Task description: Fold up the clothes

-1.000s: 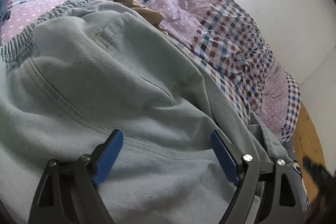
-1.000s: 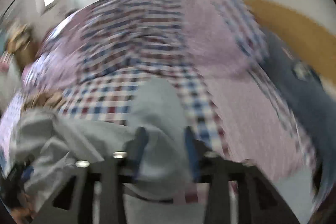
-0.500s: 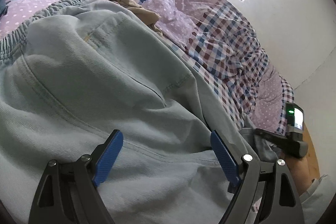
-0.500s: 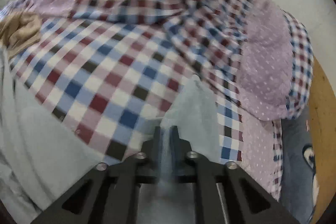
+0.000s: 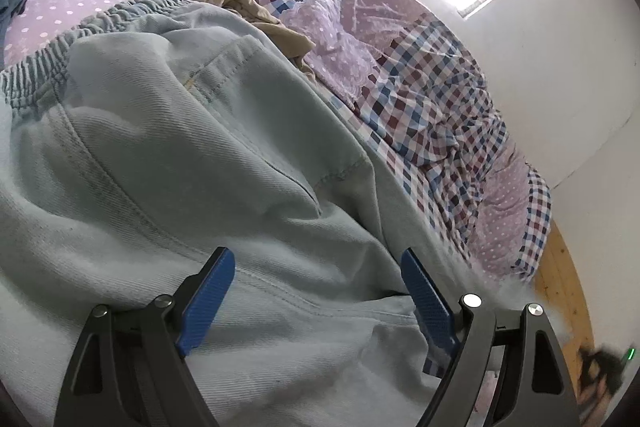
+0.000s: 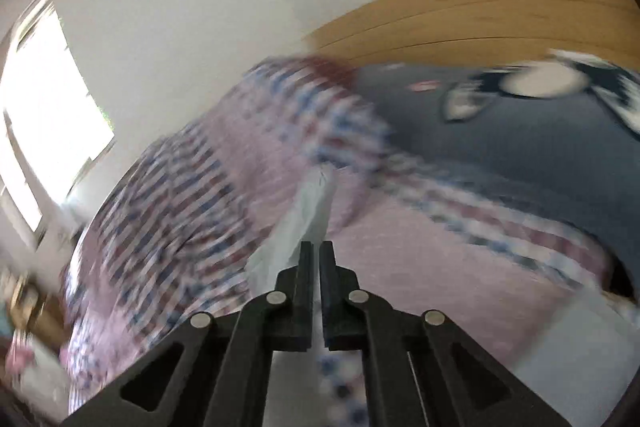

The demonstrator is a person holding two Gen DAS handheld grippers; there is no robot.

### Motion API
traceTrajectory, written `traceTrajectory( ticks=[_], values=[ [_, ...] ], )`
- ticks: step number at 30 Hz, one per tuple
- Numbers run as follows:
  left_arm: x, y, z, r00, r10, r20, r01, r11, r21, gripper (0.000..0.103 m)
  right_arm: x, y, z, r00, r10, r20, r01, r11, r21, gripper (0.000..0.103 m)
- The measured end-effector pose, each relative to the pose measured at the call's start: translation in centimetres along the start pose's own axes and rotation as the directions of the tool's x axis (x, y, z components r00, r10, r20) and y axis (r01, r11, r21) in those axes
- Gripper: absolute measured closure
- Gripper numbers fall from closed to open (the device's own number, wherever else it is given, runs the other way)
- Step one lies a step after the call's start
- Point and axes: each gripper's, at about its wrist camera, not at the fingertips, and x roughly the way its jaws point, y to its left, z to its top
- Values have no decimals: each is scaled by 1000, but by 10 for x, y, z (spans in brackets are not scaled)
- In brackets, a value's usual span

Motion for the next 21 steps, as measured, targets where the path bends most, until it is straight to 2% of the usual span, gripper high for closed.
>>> traceTrajectory(
  ticks=[1, 4, 5, 7, 10, 12, 14, 15, 16, 17, 18, 19, 21],
  values=[
    [-1, 0, 0, 1000, -6, 0, 6, 1000, -1, 15, -2, -21, -2, 1000, -23, -16, 24, 999, 29, 101],
    [-4, -2, -1, 1000, -24, -1, 24, 1000, 4, 15, 18, -80, -22, 979, -92, -183, 109, 990, 89, 99],
    [-5, -3, -2, 1000, -28, 1, 28, 1000, 8, 15, 22, -97, -30, 968, -93, -234, 124, 985, 120, 99],
    [-6, -5, -3, 999, -42, 7, 42, 999, 15, 15, 24, -112, -45, 959, -55, -276, 101, 983, 154, 98],
    [-8, -12, -5, 996, -85, 11, 85, 996, 19, 15, 23, -94, -68, 953, -41, -301, 48, 999, 18, 97],
    [-8, -19, -9, 995, -105, 5, 104, 994, 34, 15, 26, -66, -89, 943, 3, -332, -50, 990, -133, 95],
    [-7, -27, -13, 992, -123, -5, 123, 991, 55, 15, 28, -31, -115, 930, 38, -365, -152, 946, -288, 89],
    [-6, -31, -16, 990, -139, -14, 140, 988, 64, 15, 28, -13, -129, 925, 51, -375, -199, 909, -367, 85],
    [-5, -36, -18, 988, -155, -24, 157, 985, 72, 15, 28, 5, -144, 920, 64, -387, -245, 863, -442, 75],
    [-5, -40, -20, 984, -176, -33, 178, 981, 78, 15, 29, 24, -160, 914, 73, -400, -290, 807, -515, 70],
    [-4, -45, -22, 978, -205, -46, 208, 974, 85, 15, 30, 39, -176, 910, 70, -408, -315, 756, -574, 64],
    [-2, -50, -24, 972, -226, -60, 231, 968, 94, 15, 31, 50, -191, 911, 59, -409, -325, 713, -621, 62],
    [1, -61, -30, 960, -264, -94, 274, 954, 120, 15, 39, 65, -212, 915, 35, -401, -320, 668, -672, 61]
  ],
)
